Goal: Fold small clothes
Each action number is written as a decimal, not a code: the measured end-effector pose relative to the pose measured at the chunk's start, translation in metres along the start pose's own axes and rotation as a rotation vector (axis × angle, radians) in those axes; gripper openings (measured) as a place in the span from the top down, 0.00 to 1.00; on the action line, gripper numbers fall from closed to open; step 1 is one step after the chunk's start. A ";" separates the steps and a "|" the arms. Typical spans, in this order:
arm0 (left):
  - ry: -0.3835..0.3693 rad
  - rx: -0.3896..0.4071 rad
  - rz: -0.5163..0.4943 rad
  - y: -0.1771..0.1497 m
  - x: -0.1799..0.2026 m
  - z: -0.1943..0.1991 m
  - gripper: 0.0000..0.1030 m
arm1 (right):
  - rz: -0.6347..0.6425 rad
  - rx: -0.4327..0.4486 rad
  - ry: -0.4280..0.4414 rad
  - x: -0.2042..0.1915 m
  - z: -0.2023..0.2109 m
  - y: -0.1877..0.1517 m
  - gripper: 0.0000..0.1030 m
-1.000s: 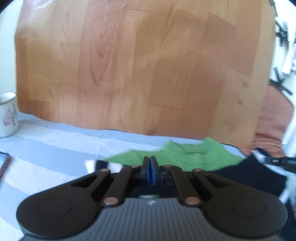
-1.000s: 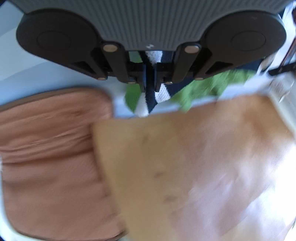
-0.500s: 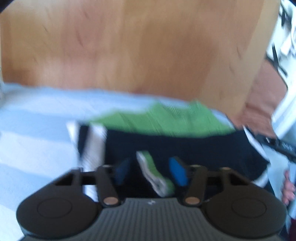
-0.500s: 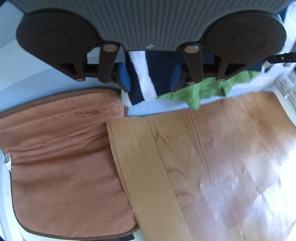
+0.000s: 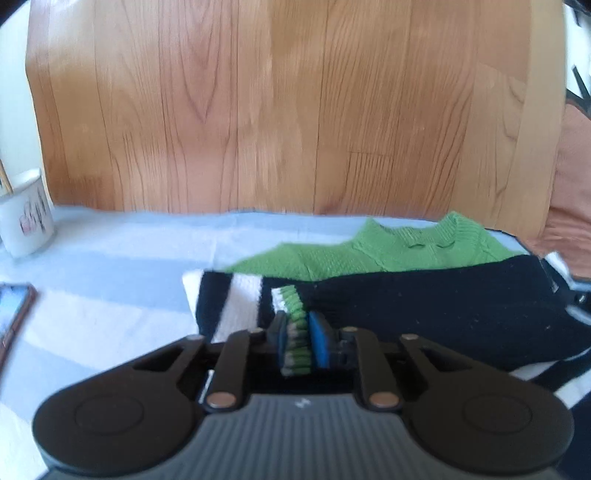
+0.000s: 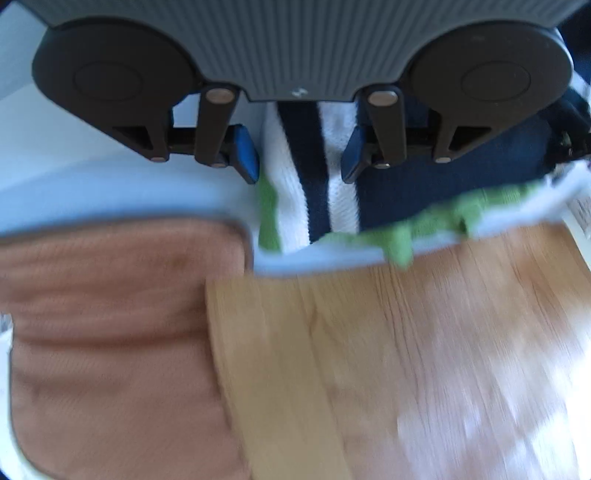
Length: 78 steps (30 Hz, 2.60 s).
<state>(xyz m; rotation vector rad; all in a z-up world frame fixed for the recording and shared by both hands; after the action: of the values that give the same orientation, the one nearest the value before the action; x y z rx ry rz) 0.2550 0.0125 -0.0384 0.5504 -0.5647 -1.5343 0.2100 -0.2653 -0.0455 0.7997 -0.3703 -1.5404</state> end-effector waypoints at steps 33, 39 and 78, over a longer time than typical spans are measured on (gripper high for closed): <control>-0.347 -0.286 0.034 -0.268 -0.010 0.235 0.51 | -0.215 0.017 0.227 0.055 0.228 -0.246 0.49; -0.309 -0.292 0.109 -0.278 -0.015 0.240 0.90 | -0.256 0.002 0.321 0.048 0.227 -0.266 0.57; -0.382 -0.239 0.350 -0.135 -0.073 0.124 0.32 | -0.238 0.048 0.277 0.069 0.105 -0.071 0.41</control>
<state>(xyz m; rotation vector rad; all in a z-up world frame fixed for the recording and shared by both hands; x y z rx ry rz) 0.0746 0.0917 -0.0324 -0.0318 -0.7143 -1.3492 0.0896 -0.3443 -0.0371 1.1105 -0.1103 -1.6166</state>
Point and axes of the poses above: each gripper's, at about its wrist camera, not at the fingertips, and z roughly against the way its jaws point, x to its right, y to its top, the point moved 9 cm from there along -z, roughly the way its jaws point, and after that the axes turned 9 degrees about -x, right-handed, at the moved point
